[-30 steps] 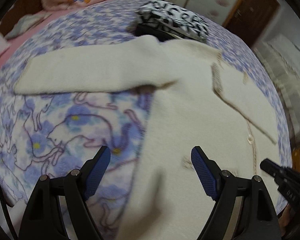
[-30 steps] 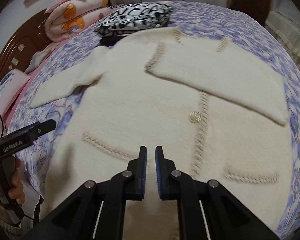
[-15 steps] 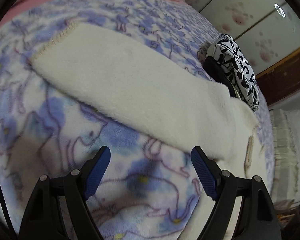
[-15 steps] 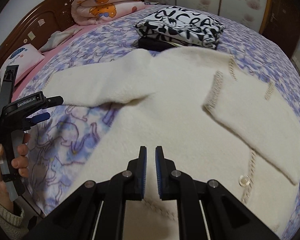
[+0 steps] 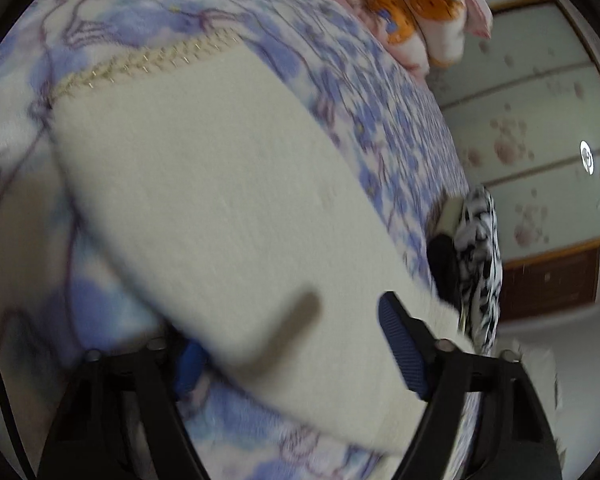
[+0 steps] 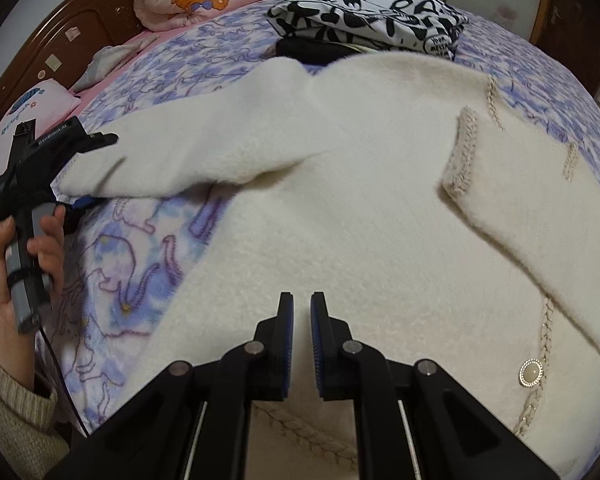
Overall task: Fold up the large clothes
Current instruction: 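Grasp the other sleeve with the left tool and fold it across the body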
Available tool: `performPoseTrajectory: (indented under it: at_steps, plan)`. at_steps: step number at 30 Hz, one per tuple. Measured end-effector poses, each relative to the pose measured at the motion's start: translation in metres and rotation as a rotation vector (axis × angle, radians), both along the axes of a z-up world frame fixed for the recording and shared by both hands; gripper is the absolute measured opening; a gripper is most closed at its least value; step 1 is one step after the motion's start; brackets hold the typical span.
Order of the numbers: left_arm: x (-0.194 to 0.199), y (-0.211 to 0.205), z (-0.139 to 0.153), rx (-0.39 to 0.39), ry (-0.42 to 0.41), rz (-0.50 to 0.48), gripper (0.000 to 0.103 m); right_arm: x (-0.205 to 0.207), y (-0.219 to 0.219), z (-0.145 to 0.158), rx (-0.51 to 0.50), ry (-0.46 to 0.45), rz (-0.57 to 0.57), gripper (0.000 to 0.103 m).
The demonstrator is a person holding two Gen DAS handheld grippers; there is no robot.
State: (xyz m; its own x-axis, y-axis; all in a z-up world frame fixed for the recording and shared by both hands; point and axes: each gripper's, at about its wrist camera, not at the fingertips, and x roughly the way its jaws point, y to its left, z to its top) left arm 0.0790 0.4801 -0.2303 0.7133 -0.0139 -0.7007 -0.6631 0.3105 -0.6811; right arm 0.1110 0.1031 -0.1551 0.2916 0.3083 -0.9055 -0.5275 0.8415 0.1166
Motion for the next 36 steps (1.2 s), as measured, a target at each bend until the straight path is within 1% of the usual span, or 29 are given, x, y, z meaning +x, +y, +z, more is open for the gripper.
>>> performPoseTrajectory:
  at_steps: [1,2,3,4,7,11,14,15,17,18,20,21,24,25,26,27,28,29,30,31,32,34,36]
  plan:
    - [0.003,0.004,0.001,0.009,0.006,0.006,0.026,0.001,-0.002,-0.001,0.001,0.002,-0.006,0.008]
    - [0.008,0.006,0.004,0.028,0.034,-0.004,0.011,0.002,-0.005,-0.002,0.002,0.005,-0.014,0.008]
    - [0.013,0.004,0.008,0.054,0.061,-0.020,0.012,0.003,-0.006,-0.002,0.002,0.008,-0.020,0.008]
    - [0.016,0.000,0.015,0.081,0.066,-0.028,0.012,0.004,-0.009,-0.003,0.005,0.011,-0.027,0.008]
    - [0.022,-0.021,0.048,0.203,0.043,-0.094,0.009,0.006,-0.020,-0.002,0.023,0.015,-0.053,0.008]
    - [0.033,-0.063,0.105,0.315,-0.049,-0.236,0.008,0.013,-0.040,0.002,0.061,0.024,-0.106,0.008]
    - [0.041,-0.118,0.146,0.424,-0.115,-0.386,0.008,0.016,-0.058,0.008,0.081,0.010,-0.147,0.008]
    - [0.042,-0.140,0.155,0.447,-0.135,-0.444,0.008,0.017,-0.066,0.011,0.090,0.005,-0.165,0.008]
    - [0.049,-0.178,0.165,0.458,-0.162,-0.553,0.008,0.018,-0.085,0.016,0.112,-0.003,-0.208,0.009]
    - [0.054,-0.204,0.165,0.451,-0.169,-0.620,0.008,0.019,-0.095,0.018,0.121,-0.003,-0.228,0.009]
    - [0.063,-0.243,0.158,0.448,-0.161,-0.712,0.008,0.020,-0.116,0.020,0.145,-0.001,-0.275,0.009]
    - [0.068,-0.264,0.151,0.452,-0.142,-0.758,0.009,0.020,-0.127,0.020,0.154,0.001,-0.299,0.009]
    - [0.082,-0.323,0.117,0.471,-0.041,-0.885,0.014,0.018,-0.159,0.017,0.152,0.004,-0.358,0.009]
    - [0.086,-0.336,0.104,0.471,-0.004,-0.918,0.019,0.017,-0.166,0.015,0.148,0.006,-0.370,0.009]
    - [0.089,-0.351,0.090,0.477,0.040,-0.953,0.026,0.016,-0.175,0.012,0.146,0.012,-0.383,0.009]
    - [0.090,-0.363,0.079,0.489,0.074,-0.979,0.030,0.015,-0.183,0.010,0.149,0.022,-0.397,0.009]
    - [0.089,-0.373,0.071,0.508,0.103,-0.999,0.036,0.013,-0.190,0.006,0.155,0.032,-0.410,0.009]
    - [0.090,-0.383,0.061,0.533,0.139,-1.026,0.046,0.012,-0.198,0.004,0.160,0.041,-0.421,0.009]
    - [0.089,-0.388,0.054,0.548,0.161,-1.046,0.051,0.011,-0.205,0.000,0.165,0.050,-0.434,0.009]
    - [0.088,-0.395,0.050,0.561,0.177,-1.066,0.061,0.011,-0.210,-0.002,0.167,0.054,-0.442,0.009]
    - [0.085,-0.400,0.050,0.557,0.177,-1.080,0.070,0.011,-0.214,-0.004,0.173,0.060,-0.449,0.009]
    - [0.077,-0.402,0.051,0.523,0.156,-1.099,0.075,0.012,-0.218,-0.006,0.185,0.072,-0.449,0.009]
    - [0.071,-0.401,0.054,0.488,0.146,-1.115,0.076,0.012,-0.218,-0.006,0.205,0.077,-0.437,0.009]
